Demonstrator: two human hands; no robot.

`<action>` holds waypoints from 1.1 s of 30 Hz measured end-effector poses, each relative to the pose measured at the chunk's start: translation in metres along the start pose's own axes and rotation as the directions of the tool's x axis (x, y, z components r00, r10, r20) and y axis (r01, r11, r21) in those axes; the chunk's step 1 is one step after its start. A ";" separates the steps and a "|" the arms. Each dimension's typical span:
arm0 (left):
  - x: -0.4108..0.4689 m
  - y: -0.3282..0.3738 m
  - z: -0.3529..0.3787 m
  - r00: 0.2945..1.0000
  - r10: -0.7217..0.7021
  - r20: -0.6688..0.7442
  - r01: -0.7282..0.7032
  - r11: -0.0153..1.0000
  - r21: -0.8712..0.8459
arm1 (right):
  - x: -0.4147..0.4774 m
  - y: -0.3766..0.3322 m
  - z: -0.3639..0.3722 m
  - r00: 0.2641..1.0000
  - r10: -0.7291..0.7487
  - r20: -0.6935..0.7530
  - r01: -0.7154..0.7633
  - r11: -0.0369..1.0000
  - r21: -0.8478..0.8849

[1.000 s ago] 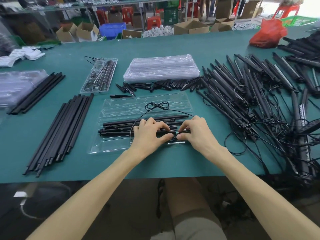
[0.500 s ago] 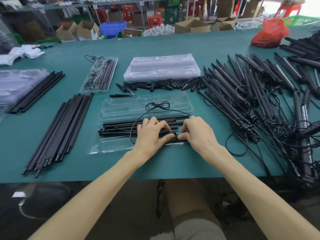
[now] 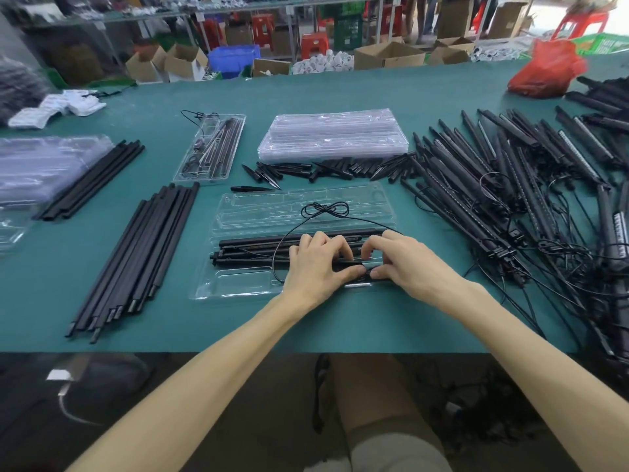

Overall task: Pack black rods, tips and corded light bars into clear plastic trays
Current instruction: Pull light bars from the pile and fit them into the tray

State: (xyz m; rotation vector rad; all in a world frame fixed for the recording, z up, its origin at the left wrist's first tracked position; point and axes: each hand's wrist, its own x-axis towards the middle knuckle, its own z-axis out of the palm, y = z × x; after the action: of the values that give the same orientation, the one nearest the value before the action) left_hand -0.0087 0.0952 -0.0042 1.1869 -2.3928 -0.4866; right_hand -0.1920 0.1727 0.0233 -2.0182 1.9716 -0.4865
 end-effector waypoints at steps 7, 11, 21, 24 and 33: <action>0.009 0.024 0.012 1.000 0.018 0.013 -0.018 0.999 -0.034 | 0.001 0.016 -0.011 0.997 0.061 0.050 -0.059 0.997 -0.039; 0.009 0.024 0.015 1.000 0.025 0.008 -0.025 0.999 -0.041 | 0.002 0.019 -0.011 0.994 0.082 0.070 -0.081 0.997 -0.014; 0.017 0.023 0.001 0.992 -0.025 0.123 0.035 0.996 -0.085 | 0.008 0.020 -0.021 0.978 0.137 0.157 -0.165 0.970 0.181; 0.021 0.019 -0.014 0.987 0.015 0.159 0.002 0.995 -0.103 | 0.007 0.021 -0.020 0.979 0.138 0.149 -0.166 0.968 0.190; 0.046 -0.032 -0.060 0.971 -0.233 -0.054 0.237 0.967 0.090 | 0.004 0.020 -0.020 0.982 0.125 0.141 -0.151 0.970 0.190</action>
State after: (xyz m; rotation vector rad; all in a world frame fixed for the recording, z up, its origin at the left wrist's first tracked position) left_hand 0.0183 0.0325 0.0414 1.5187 -2.2724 -0.4173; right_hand -0.2187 0.1688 0.0326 -1.7332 1.8885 -0.4884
